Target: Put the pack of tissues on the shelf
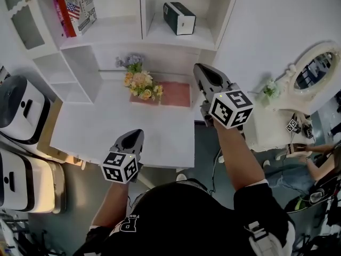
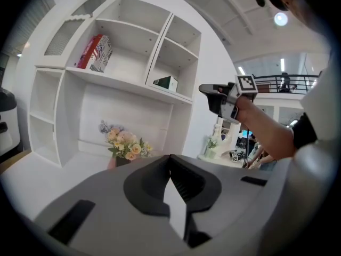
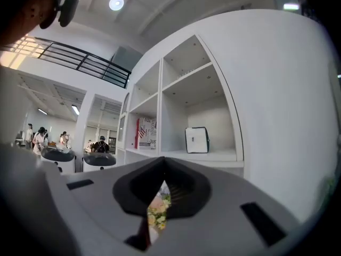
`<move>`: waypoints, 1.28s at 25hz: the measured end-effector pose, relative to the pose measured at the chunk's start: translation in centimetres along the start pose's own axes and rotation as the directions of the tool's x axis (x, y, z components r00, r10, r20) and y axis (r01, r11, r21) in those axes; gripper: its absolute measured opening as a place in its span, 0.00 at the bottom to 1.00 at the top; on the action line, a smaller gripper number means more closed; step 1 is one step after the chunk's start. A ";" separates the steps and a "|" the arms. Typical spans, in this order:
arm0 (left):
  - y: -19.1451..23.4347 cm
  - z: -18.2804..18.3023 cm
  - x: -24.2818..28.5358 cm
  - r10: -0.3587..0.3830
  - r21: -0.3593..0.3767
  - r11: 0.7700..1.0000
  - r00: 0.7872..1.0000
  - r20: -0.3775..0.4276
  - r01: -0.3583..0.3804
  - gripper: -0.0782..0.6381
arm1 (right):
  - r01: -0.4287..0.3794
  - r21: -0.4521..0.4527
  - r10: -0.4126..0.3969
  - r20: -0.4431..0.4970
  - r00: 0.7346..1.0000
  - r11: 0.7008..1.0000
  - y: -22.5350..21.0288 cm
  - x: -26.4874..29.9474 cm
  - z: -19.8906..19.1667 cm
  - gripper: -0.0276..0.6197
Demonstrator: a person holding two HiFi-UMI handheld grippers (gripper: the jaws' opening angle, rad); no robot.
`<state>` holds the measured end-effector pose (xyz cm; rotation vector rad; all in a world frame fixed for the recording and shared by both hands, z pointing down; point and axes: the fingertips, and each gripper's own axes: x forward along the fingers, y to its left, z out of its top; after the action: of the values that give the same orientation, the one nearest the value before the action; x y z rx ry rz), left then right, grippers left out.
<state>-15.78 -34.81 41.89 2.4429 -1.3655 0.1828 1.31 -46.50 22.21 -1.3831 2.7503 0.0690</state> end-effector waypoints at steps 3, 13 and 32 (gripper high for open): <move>0.1 0.1 -0.1 -0.010 -0.025 1.000 1.000 0.004 0.010 0.13 | -0.040 0.037 0.039 0.022 0.999 0.999 1.4 -1.8 -1.2 0.06; -0.4 0.0 -1.0 -0.025 0.042 0.999 1.000 0.004 0.025 0.13 | -0.085 0.135 0.092 -0.047 0.995 0.987 5.8 -6.6 -8.9 0.05; -2.3 -3.6 -3.5 -0.156 0.034 0.987 0.986 -0.064 0.159 0.13 | 0.019 0.318 0.051 -0.212 0.976 0.948 12.5 -13.7 -20.0 0.05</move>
<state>-15.54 -29.66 43.75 2.5414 -1.1475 0.2453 -1.28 -29.48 43.31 -1.3482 2.7751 -0.5342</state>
